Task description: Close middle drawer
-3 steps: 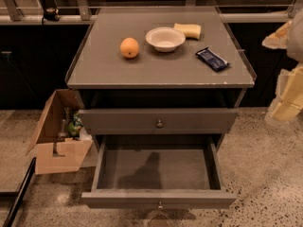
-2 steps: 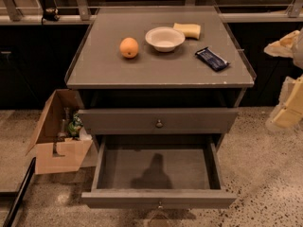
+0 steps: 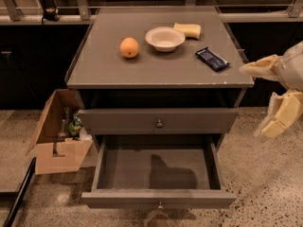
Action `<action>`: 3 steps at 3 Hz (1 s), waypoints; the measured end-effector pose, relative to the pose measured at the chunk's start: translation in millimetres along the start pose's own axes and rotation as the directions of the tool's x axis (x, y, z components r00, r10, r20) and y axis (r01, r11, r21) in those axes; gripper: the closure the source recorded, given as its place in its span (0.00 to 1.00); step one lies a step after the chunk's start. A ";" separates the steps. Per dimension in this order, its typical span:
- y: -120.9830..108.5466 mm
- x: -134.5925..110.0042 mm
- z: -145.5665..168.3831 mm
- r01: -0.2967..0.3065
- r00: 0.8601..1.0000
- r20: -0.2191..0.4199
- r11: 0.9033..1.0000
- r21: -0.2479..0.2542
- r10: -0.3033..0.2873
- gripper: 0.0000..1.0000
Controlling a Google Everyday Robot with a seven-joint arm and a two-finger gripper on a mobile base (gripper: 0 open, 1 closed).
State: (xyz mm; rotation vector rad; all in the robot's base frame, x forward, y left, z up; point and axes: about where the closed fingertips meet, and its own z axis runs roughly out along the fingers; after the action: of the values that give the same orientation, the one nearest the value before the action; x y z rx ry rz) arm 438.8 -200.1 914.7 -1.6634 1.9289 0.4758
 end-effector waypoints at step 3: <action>16.0 35.2 44.9 -0.061 0.998 -0.001 0.996 0.060 0.061 0.00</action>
Offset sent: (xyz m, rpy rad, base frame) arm -0.0107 -0.0007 -0.0474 0.0725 0.0106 -0.0664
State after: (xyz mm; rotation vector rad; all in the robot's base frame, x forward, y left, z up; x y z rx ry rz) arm 427.7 -198.6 856.4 -1.5720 1.9816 0.4351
